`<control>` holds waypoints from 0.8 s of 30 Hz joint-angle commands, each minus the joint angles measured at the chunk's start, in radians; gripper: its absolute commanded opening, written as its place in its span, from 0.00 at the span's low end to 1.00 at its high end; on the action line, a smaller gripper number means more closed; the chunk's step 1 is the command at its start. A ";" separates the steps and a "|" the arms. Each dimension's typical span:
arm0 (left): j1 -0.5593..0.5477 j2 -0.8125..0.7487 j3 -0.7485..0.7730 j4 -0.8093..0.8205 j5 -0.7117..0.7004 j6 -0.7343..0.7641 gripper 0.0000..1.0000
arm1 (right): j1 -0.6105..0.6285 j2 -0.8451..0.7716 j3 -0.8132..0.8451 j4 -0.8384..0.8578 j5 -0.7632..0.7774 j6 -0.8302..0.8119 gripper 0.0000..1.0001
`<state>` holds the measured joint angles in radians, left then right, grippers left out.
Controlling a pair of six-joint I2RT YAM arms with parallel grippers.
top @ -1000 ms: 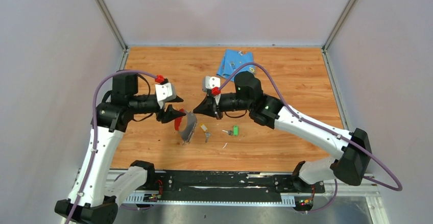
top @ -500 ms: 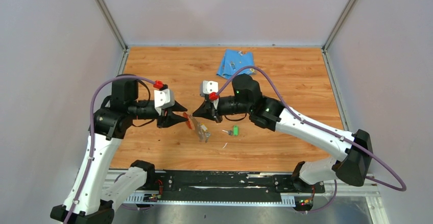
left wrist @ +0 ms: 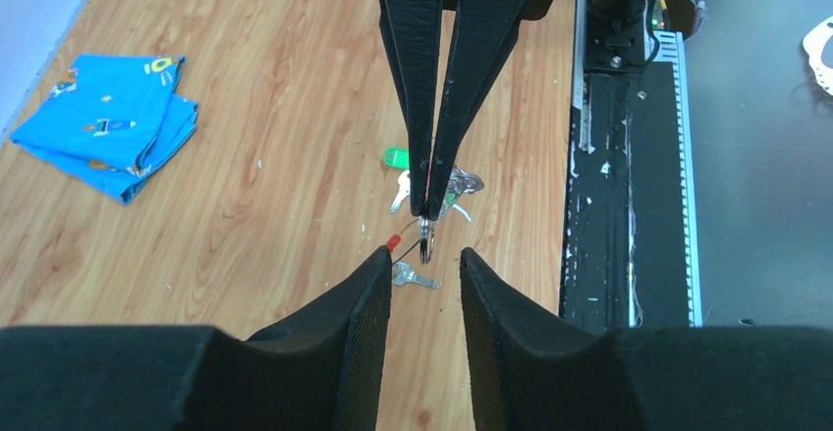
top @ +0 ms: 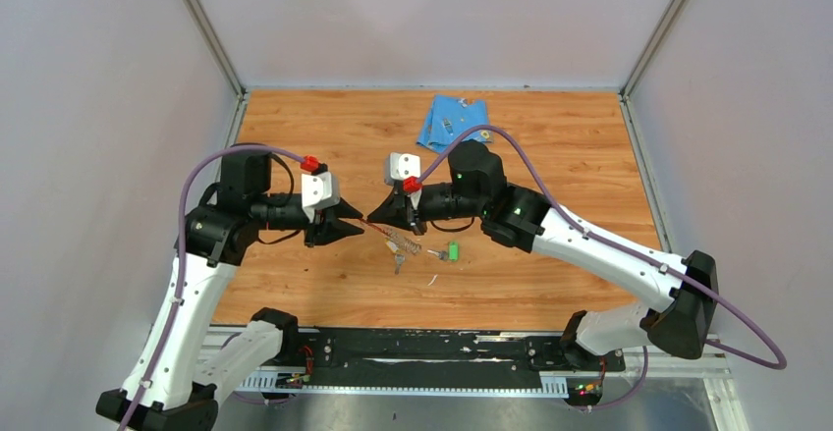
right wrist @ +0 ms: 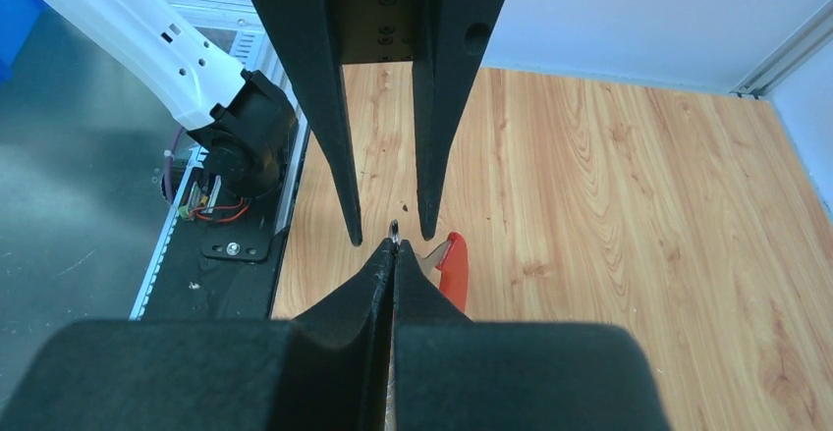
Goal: Put the keys on the keyring
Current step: Adjust the keyring.
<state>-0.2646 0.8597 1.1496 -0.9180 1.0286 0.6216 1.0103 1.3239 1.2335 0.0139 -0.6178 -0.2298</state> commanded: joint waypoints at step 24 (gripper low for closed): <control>-0.024 -0.067 -0.037 -0.005 0.098 0.231 0.00 | 0.038 -0.120 0.028 -0.053 0.000 -0.014 0.39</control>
<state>-0.2867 0.8558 1.1423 -0.9218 1.0370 0.7128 1.0313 1.2961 1.2484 -0.0284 -0.5877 -0.2340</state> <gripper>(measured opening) 0.010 0.318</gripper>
